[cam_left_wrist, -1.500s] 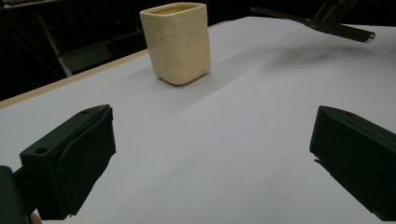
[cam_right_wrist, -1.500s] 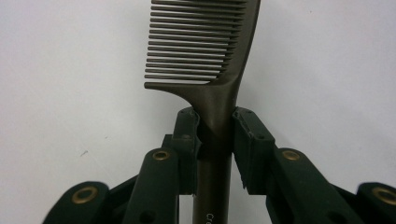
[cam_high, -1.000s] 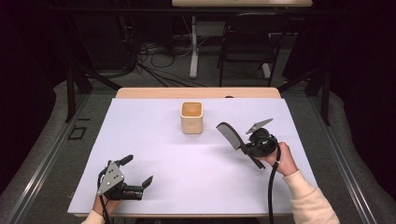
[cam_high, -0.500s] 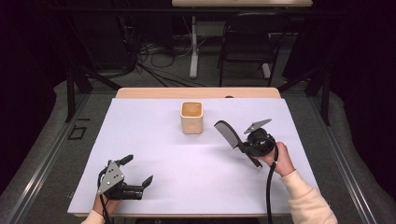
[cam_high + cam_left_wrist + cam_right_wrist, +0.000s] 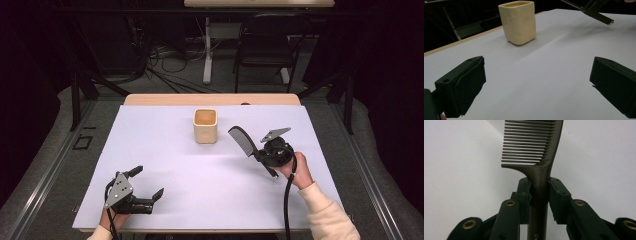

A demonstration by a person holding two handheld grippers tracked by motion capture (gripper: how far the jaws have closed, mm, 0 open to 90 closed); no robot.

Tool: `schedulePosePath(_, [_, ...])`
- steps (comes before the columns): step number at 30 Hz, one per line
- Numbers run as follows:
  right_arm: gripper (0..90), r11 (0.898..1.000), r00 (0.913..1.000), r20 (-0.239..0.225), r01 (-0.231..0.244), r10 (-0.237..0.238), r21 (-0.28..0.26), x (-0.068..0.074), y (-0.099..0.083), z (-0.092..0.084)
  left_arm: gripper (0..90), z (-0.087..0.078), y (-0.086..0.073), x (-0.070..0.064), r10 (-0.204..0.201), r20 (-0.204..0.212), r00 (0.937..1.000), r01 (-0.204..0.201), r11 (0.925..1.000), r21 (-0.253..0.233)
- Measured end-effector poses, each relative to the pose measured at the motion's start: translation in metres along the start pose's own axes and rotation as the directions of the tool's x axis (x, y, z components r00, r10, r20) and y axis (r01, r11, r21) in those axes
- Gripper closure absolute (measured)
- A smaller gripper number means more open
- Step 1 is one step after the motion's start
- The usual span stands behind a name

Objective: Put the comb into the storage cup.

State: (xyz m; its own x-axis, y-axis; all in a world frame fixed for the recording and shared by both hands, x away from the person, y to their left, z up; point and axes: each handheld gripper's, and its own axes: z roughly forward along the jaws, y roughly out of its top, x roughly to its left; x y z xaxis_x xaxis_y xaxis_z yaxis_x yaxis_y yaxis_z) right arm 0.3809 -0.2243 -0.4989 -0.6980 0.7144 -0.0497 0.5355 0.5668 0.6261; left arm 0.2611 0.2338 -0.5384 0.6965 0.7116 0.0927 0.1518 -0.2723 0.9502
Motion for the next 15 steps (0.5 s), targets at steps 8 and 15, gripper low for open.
schedulePosePath(8, [71.6, 1.000, 1.0000, 0.009, 0.003, -0.002, -0.028, 0.0021, 0.0016, 0.0018, 0.4, 0.0001, 0.0001, -0.0004, -0.001, 0.000, 1.0000, 0.001, 1.0000, 0.001])
schedulePosePath(15, [71.6, 0.999, 0.9998, 0.018, 0.010, -0.009, -0.044, 0.0029, 0.0033, 0.0029, 0.4, -0.0005, -0.0004, -0.0004, -0.004, 0.001, 1.0000, 0.004, 1.0000, 0.001])
